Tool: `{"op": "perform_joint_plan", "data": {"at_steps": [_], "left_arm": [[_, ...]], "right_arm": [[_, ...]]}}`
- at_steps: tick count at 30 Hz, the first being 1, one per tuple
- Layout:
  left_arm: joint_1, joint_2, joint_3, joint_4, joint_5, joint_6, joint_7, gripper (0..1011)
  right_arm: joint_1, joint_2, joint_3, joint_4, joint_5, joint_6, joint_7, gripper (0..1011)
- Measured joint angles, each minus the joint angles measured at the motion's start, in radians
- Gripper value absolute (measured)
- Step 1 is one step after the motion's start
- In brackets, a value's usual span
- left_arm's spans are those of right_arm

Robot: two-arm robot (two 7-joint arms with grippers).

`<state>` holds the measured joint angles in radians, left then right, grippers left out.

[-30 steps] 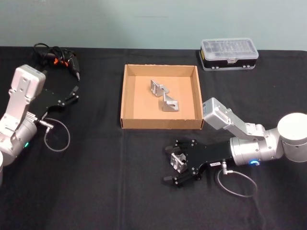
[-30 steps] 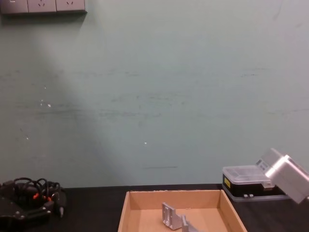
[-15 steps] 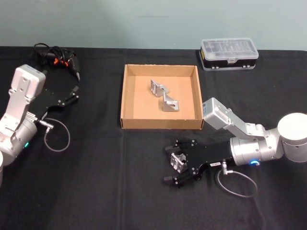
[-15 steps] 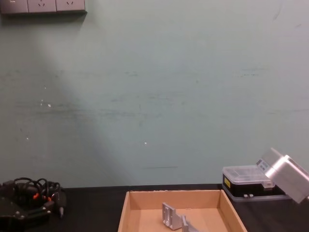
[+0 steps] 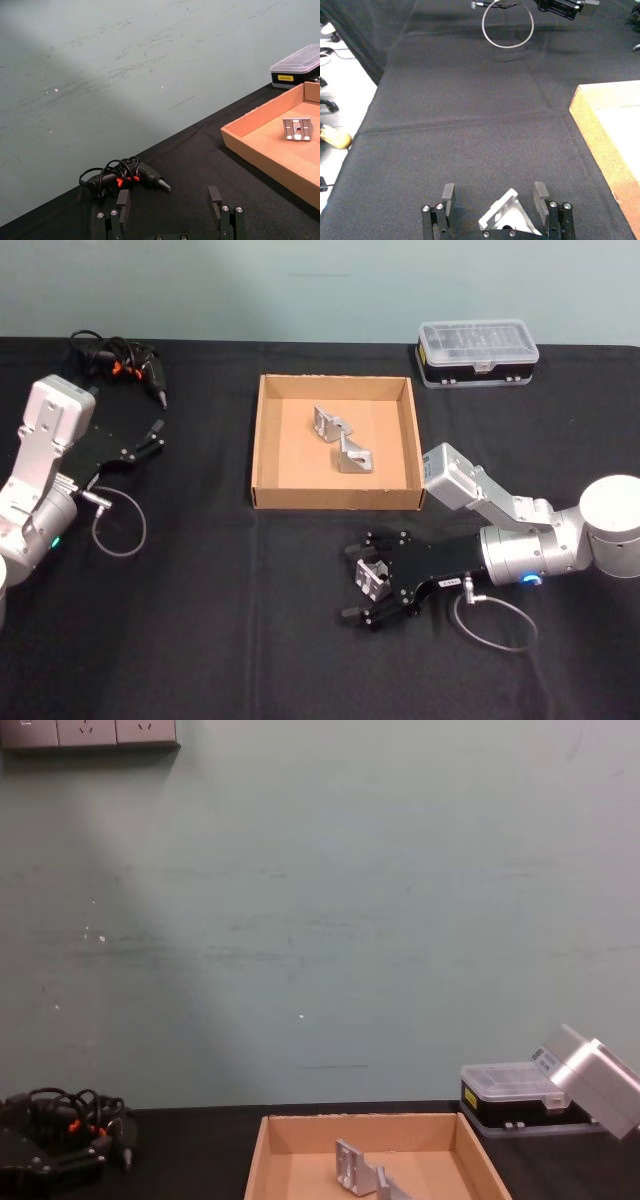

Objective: Use one hand to pick up the angle iron from the table and place it into the box.

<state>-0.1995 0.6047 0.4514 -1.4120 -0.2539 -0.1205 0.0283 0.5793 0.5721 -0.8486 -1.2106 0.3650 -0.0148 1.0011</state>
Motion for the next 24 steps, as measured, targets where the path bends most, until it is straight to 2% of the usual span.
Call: {"op": "perform_joint_plan", "data": {"at_steps": [8, 11, 15, 16, 18, 24], "left_arm": [[0.0, 0.0, 0.0, 0.0, 0.0, 0.0, 0.0, 1011], [0.0, 0.0, 0.0, 0.0, 0.0, 0.0, 0.0, 1011], [0.0, 0.0, 0.0, 0.0, 0.0, 0.0, 0.0, 1011], [0.0, 0.0, 0.0, 0.0, 0.0, 0.0, 0.0, 1011], [0.0, 0.0, 0.0, 0.0, 0.0, 0.0, 0.0, 1011], [0.0, 0.0, 0.0, 0.0, 0.0, 0.0, 0.0, 1011]], "right_arm": [[0.0, 0.0, 0.0, 0.0, 0.001, 0.0, 0.001, 1003], [0.0, 0.0, 0.0, 0.0, 0.001, 0.0, 0.002, 953], [0.0, 0.0, 0.0, 0.0, 0.001, 0.0, 0.002, 865], [0.0, 0.0, 0.0, 0.0, 0.001, 0.0, 0.002, 813], [0.0, 0.0, 0.0, 0.0, 0.001, 0.0, 0.002, 786], [0.0, 0.0, 0.0, 0.0, 0.001, 0.0, 0.001, 592]]}}
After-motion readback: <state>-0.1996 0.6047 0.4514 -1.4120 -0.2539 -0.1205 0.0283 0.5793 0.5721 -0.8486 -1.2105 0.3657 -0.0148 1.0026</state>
